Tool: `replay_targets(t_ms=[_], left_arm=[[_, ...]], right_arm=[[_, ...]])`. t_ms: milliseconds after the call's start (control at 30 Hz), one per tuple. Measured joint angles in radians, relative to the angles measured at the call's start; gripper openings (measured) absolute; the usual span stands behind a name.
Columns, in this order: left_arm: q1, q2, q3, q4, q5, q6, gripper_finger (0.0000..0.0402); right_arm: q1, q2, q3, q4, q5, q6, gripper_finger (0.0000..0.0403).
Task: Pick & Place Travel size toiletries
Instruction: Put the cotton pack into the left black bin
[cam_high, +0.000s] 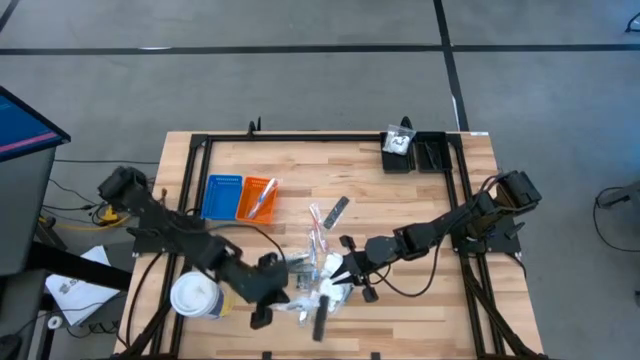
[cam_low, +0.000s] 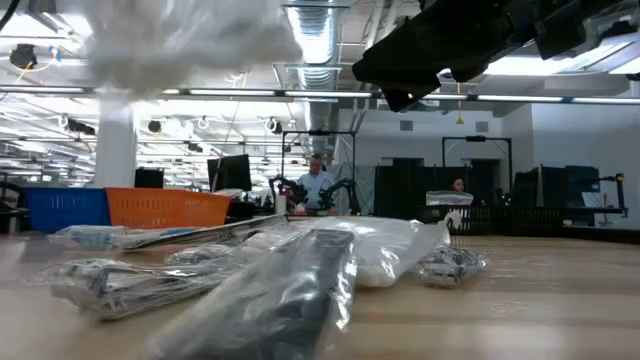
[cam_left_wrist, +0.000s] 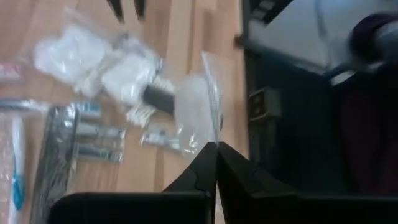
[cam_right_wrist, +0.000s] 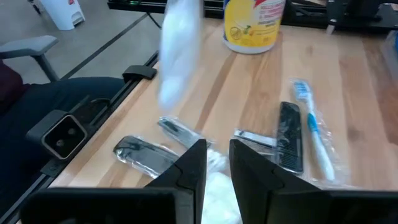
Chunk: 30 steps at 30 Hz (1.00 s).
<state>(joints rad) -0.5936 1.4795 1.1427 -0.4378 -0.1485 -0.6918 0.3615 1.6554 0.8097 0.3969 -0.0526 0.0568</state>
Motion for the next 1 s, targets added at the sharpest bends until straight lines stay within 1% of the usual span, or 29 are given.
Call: replay_targets(t_ms=[100, 233, 567, 833, 900, 933, 1000], left_arm=[[0.038, -0.044, 0.000, -0.001, 0.038, 0.007, 0.0001], [0.092, -0.054, 0.000, -0.003, 0.119, 0.027, 0.0001], [0.191, 0.032, 0.000, -0.004, 0.301, 0.050, 0.0001], [0.222, 0.056, 0.000, 0.000, 0.339, 0.085, 0.0001], [0.227, 0.056, 0.000, 0.000, 0.346, 0.085, 0.0001], [0.229, 0.056, 0.000, 0.001, 0.354, 0.085, 0.0001], [0.232, 0.056, 0.000, 0.001, 0.364, 0.085, 0.0001]], right_arm=[[0.014, 0.000, 0.000, 0.000, -0.003, -0.004, 0.0065], [0.028, 0.000, 0.000, 0.000, -0.003, -0.004, 0.0065], [0.024, 0.000, 0.000, 0.065, 0.001, -0.004, 0.0065], [0.038, 0.000, 0.000, 0.103, -0.003, -0.002, 0.0065], [0.039, 0.000, 0.001, 0.109, -0.003, 0.052, 0.0065], [0.041, 0.000, 0.001, 0.108, -0.009, 0.080, 0.0065], [0.042, 0.000, 0.001, 0.104, -0.054, 0.093, 0.0065]])
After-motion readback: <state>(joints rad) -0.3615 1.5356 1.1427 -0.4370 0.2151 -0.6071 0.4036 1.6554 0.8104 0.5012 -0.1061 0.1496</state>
